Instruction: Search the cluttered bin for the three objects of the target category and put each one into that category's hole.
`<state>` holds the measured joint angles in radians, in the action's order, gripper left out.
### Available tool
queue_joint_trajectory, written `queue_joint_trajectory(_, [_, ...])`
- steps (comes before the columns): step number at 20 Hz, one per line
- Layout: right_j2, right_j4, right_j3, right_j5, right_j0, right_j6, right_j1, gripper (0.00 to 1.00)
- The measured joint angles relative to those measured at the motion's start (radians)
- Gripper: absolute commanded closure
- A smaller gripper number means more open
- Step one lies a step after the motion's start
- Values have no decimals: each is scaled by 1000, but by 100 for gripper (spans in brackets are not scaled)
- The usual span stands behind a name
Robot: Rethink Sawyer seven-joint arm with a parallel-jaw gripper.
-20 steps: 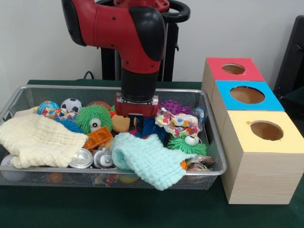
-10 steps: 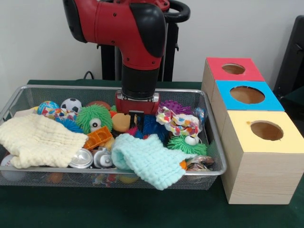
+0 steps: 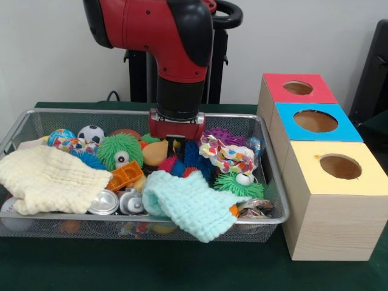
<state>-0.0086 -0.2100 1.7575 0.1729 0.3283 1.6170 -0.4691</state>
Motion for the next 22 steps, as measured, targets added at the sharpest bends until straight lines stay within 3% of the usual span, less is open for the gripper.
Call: queue_joint_trajectory(22, [0,7,52,0,1,0,-46,100])
